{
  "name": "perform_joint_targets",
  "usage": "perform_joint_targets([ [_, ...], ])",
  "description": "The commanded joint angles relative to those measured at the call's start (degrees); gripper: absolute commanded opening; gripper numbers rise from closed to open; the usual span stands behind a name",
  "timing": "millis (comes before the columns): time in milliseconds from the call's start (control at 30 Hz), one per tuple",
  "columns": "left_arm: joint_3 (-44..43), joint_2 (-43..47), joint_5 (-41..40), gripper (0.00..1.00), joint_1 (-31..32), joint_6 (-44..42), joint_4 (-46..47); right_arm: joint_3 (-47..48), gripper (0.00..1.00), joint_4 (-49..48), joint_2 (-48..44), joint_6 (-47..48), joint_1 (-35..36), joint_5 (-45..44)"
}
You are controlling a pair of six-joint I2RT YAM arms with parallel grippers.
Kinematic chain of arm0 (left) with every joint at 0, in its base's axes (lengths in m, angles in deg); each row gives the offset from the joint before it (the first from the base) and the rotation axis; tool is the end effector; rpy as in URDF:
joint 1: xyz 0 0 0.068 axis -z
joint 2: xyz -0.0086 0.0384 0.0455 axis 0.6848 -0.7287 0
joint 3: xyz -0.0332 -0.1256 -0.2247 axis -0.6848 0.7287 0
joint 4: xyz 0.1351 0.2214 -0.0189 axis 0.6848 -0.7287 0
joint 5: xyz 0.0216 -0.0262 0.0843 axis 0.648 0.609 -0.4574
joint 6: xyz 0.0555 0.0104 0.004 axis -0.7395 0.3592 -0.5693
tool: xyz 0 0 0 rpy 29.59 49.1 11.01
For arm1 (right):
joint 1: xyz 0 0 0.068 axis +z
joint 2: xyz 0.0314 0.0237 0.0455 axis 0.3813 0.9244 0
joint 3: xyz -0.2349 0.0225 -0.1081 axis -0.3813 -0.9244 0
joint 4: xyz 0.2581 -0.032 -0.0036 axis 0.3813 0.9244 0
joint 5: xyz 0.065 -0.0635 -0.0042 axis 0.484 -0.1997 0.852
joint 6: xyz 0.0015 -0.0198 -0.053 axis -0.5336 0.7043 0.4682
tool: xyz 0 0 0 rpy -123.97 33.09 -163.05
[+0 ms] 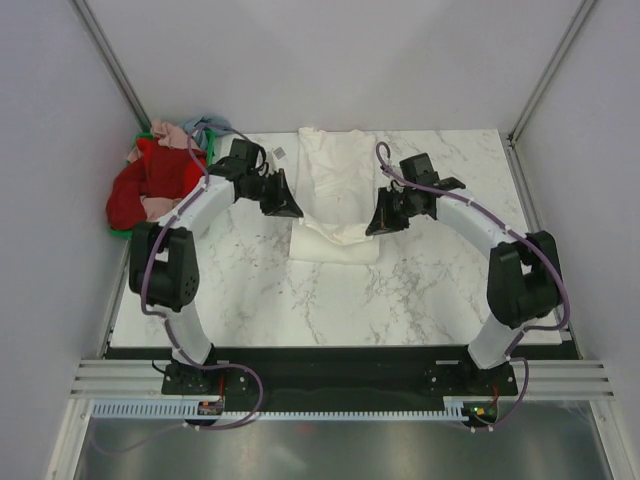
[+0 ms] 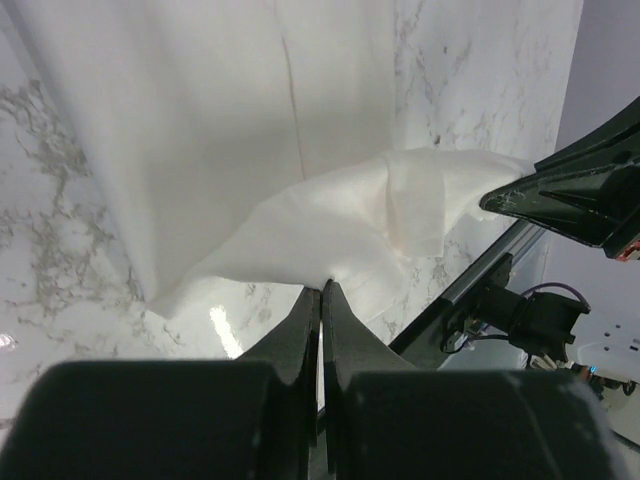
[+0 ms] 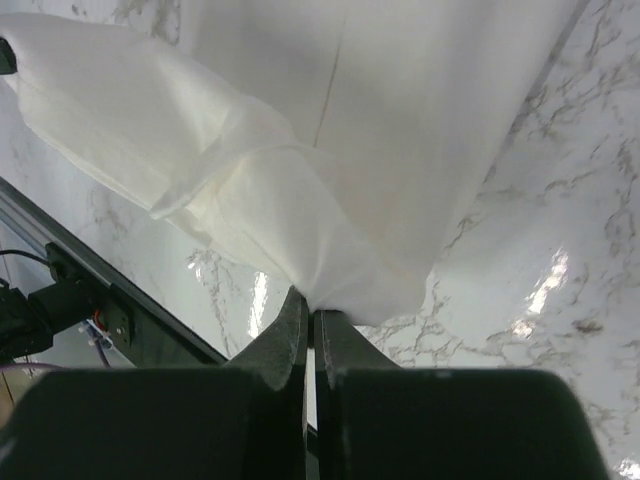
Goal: Fold and stack the t-shirts
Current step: Fold the tshirt
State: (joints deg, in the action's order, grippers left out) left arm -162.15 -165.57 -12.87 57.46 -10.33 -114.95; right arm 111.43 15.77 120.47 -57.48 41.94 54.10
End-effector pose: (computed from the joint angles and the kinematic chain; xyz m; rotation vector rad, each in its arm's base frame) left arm 0.3613 -0.1165 0.2379 0.0784 2.5858 -1.0765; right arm 0.3227 0.1338 0.2291 -0.1595 2.6232 0.8760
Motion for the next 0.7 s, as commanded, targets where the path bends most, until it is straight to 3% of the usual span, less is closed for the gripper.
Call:
perform_joint_targets([
  [0,-7.1,-5.0,-2.2,0.02,-0.3,-4.1,0.2,6.6,0.00,-1.6,5.6,3.4,-1.5,0.0],
  [367,-18.4,-17.3,-6.5,0.02,-0.3,-6.7,0.2,21.9,0.00,-1.1,23.1,7.9,-3.9,-0.8],
  [667,-19.4,-19.8,-10.4,0.02,-0.2,-6.4,0.1,27.4,0.01,-1.2,27.8,8.4,-3.9,-1.4],
])
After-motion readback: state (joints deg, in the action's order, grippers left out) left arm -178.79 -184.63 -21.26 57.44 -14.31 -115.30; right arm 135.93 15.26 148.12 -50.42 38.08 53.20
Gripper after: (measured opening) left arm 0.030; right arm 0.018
